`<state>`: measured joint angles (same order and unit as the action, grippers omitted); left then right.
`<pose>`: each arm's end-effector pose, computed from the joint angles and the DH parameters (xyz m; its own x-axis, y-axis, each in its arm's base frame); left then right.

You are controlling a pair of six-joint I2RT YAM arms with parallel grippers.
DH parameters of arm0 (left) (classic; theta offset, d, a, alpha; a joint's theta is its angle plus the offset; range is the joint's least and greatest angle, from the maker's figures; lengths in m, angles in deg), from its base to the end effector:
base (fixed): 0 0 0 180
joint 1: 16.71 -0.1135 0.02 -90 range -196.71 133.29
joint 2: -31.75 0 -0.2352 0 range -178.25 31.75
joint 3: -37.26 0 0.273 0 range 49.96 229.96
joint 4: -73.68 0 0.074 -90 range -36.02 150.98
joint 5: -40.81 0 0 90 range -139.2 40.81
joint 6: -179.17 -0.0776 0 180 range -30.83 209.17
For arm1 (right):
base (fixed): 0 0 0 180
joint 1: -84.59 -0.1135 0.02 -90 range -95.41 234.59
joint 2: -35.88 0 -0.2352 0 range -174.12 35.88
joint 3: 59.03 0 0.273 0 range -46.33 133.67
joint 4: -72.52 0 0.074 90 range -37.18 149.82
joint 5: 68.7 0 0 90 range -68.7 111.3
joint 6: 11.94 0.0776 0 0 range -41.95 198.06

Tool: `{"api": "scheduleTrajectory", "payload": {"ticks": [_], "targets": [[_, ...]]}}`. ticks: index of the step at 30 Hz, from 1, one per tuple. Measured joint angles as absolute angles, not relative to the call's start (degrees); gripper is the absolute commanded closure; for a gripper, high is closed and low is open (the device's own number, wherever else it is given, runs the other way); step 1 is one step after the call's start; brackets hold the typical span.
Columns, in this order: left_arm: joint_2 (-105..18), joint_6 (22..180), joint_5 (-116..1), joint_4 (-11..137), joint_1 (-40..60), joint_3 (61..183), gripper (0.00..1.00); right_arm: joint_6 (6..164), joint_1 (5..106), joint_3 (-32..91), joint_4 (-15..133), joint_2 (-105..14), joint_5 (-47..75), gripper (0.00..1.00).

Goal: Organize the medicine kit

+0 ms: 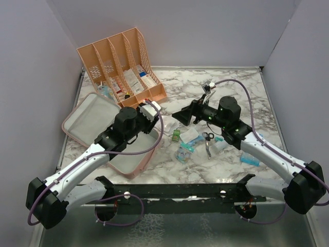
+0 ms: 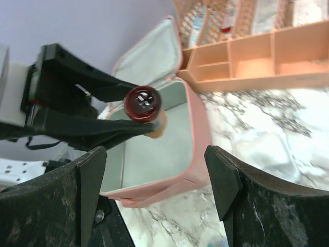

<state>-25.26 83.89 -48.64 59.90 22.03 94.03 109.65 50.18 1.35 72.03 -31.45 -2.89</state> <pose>0.2438 -0.1947 0.2729 -0.1312 0.2233 -0.9659 0.6333 0.7685 0.0916 0.2658 0.2206 0.2787 -0.5366 0.2116 -0.8169 -0.6687 0.4838 0.5646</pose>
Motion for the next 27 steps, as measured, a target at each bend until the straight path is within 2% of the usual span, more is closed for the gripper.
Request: {"api": "scheduleTrajectory", "payload": {"ticks": [7, 13, 20, 27], "targets": [[-25.35, 59.98, -49.6, 46.04, 22.03, 94.51, 0.59, 110.85, 50.18, -0.9, 64.44, -30.51, 3.08, 0.22], [-26.79, 46.54, -48.27, 42.94, 22.03, 93.18, 0.59, 112.62, 50.18, -2.25, 60.73, -30.53, 4.66, 0.22], [-29.15, 38.95, -46.52, 42.21, 22.03, 89.29, 0.59, 114.04, 50.18, -2.74, 59.88, -30.53, 5.92, 0.22], [-29.44, 41.18, -45.51, 42.5, 22.03, 88.53, 0.57, 115.09, 50.18, -3.0, 59.85, -30.68, 6.05, 0.23]]}}
